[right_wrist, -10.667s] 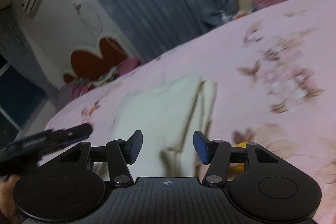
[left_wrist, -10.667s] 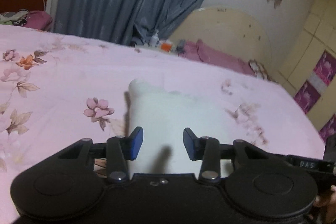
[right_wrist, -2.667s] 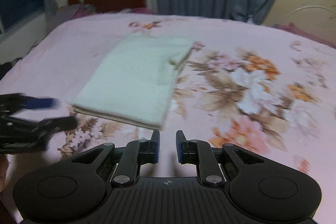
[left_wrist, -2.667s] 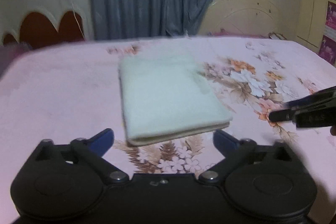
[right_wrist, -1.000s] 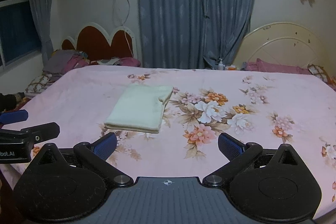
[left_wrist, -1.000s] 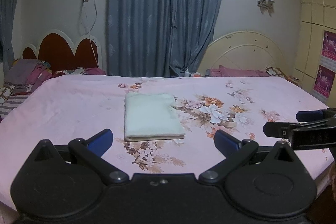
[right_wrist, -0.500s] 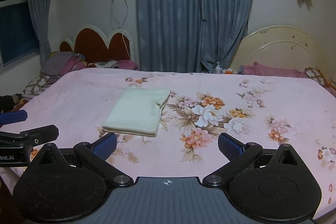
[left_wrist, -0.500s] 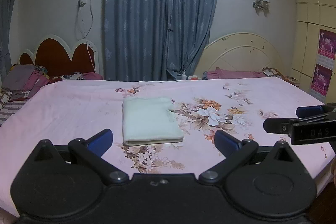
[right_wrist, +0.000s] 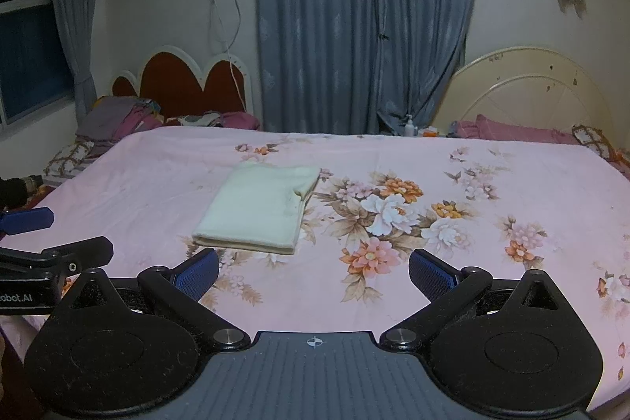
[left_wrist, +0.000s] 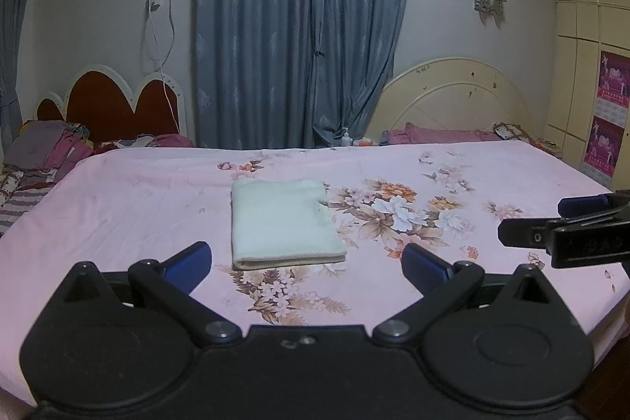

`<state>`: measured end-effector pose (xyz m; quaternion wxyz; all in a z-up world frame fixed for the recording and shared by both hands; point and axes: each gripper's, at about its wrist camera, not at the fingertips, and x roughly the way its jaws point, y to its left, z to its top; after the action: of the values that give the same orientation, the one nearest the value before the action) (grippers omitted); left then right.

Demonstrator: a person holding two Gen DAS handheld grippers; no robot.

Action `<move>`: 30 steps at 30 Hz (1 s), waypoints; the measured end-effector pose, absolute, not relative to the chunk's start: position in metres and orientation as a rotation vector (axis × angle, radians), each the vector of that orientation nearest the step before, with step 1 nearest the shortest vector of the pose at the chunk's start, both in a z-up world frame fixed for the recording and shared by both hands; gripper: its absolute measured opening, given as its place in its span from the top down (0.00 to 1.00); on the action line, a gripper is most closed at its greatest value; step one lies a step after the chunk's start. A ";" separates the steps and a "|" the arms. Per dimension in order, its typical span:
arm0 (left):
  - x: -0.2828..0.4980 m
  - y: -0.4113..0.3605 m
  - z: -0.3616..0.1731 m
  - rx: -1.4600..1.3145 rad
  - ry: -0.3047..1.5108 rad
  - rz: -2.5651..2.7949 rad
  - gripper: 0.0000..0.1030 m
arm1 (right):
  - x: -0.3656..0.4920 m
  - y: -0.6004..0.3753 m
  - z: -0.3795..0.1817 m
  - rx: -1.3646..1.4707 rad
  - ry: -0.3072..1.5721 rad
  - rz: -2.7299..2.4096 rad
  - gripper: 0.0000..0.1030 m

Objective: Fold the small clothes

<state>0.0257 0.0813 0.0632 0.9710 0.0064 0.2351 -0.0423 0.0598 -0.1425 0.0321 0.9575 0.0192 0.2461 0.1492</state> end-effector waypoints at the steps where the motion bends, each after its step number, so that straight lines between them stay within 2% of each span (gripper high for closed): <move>1: 0.026 0.082 0.063 0.013 0.475 -0.087 0.01 | 0.060 -0.142 0.032 0.038 0.500 0.303 0.02; 30: 0.030 0.084 0.067 0.020 0.463 -0.084 0.01 | 0.063 -0.151 0.034 0.032 0.492 0.328 0.02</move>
<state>0.0295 0.0841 0.0666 0.9724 0.0098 0.2293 -0.0414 0.0634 -0.1514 0.0338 0.9565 0.0157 0.2424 0.1618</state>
